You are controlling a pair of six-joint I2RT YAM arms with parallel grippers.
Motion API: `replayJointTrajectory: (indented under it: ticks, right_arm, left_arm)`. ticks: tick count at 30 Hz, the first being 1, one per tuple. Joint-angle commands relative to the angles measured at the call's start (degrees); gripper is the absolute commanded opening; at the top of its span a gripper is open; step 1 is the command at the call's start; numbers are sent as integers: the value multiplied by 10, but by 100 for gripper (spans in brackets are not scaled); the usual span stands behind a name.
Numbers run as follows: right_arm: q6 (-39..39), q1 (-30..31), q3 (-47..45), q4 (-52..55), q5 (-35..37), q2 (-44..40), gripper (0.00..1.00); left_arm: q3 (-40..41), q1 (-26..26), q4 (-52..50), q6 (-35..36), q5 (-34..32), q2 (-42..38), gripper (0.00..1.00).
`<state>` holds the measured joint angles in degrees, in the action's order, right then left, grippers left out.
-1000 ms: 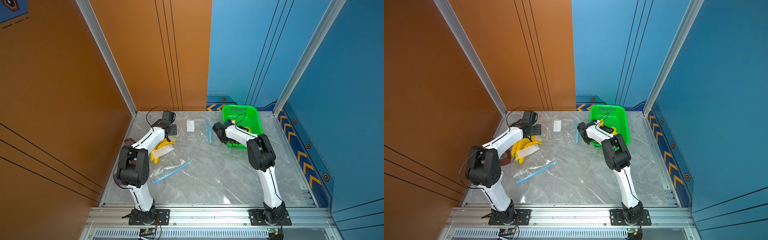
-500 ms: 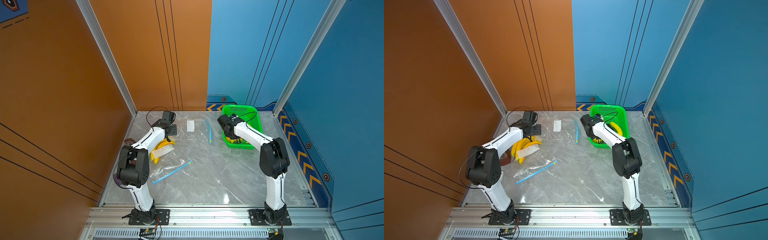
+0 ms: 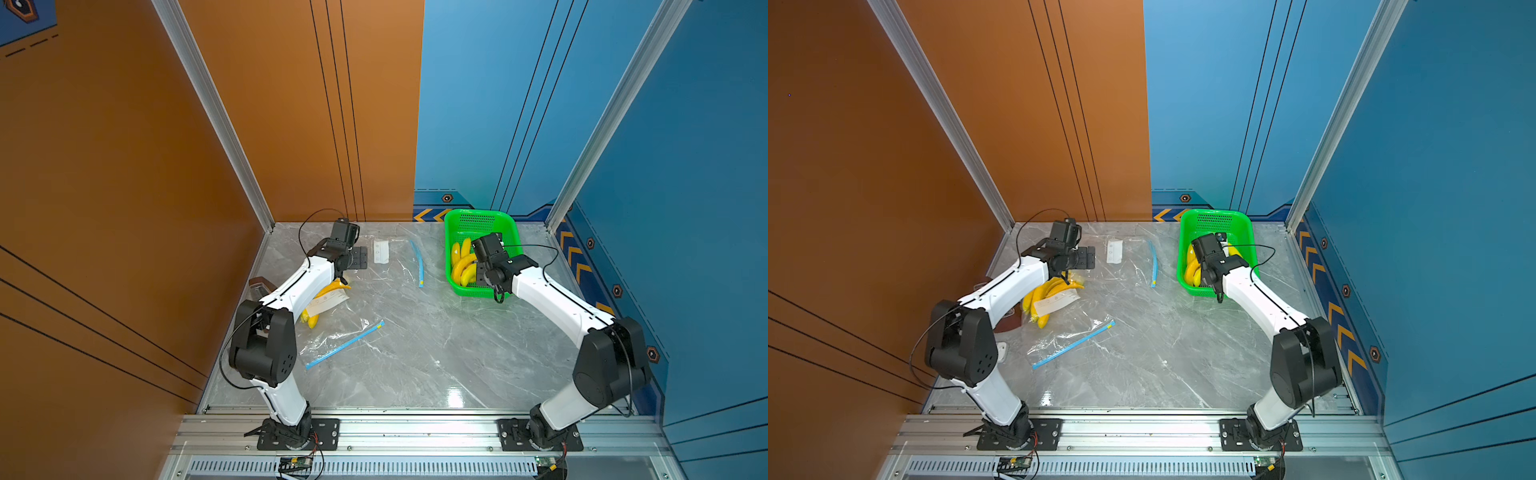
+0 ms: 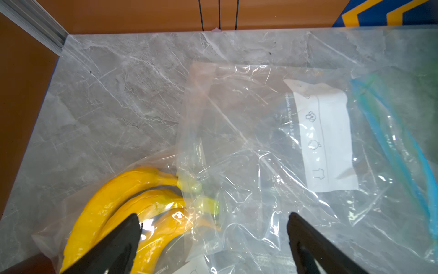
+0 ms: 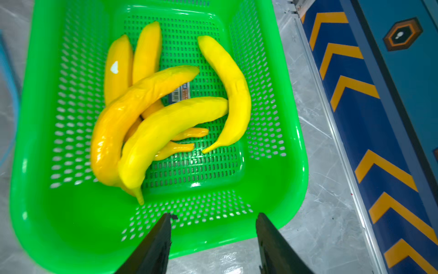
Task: Open the zip-top bag and take out the banana
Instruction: Place the banana in the basket, then unzip the zipper on the zipper food storage bag.
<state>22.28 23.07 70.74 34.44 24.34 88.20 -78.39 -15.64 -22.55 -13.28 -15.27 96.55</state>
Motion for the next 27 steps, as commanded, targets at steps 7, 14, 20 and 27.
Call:
replayJointTrajectory:
  ticks: [7,14,20,27]
  right_arm:
    - [28,123,-98,-148,-96,-71,61]
    - [93,154,-177,-267,-153,-75,62]
    - [103,154,-191,-299,-161,-54,62]
    - [110,156,-198,-311,-168,-39,62]
  left_arm:
    - [148,-81,-17,-70,-83,-160,98]
    - [324,-159,-32,-135,-110,-239,99]
    - [337,-201,-30,-123,-95,-157,97]
    - [311,-197,0,-127,-69,-62,94]
